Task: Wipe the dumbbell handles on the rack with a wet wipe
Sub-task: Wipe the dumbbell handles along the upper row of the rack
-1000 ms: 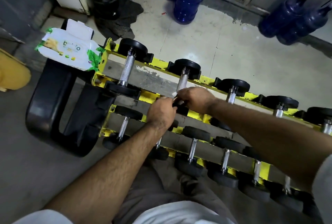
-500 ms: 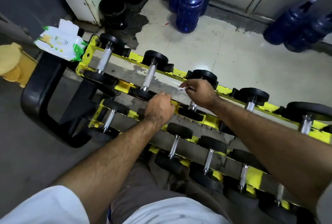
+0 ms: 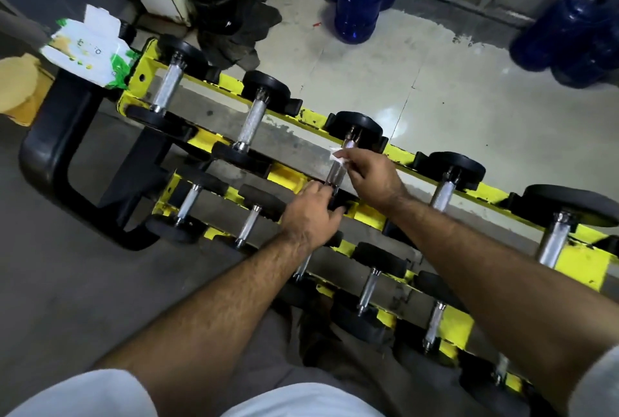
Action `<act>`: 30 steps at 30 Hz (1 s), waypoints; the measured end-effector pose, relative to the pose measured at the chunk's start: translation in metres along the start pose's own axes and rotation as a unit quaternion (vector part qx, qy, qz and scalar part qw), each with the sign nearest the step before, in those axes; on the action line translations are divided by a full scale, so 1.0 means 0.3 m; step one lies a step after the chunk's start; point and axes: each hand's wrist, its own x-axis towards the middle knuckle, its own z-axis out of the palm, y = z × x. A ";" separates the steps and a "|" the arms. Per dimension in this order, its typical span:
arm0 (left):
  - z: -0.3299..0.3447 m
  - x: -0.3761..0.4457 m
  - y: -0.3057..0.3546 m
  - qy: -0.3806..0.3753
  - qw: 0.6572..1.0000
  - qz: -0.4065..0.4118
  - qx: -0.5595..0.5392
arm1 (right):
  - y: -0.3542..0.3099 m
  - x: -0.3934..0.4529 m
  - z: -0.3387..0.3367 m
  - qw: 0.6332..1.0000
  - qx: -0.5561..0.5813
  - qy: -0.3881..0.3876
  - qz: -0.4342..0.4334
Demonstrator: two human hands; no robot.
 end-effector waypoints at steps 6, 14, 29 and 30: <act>0.015 0.020 -0.010 0.011 0.999 -0.030 -0.019 | 0.078 0.068 0.036 0.987 -0.117 0.023 -0.113; -0.020 0.043 -0.080 0.014 0.995 -0.034 -0.087 | 0.189 0.104 0.094 0.956 -0.201 -0.034 -0.210; -0.023 0.055 -0.156 0.028 0.986 -0.021 -0.165 | 0.243 0.133 0.058 0.939 -0.200 -0.073 -0.270; -0.022 0.055 -0.158 0.030 0.985 -0.023 -0.169 | 0.240 0.146 0.049 0.951 -0.195 -0.049 -0.236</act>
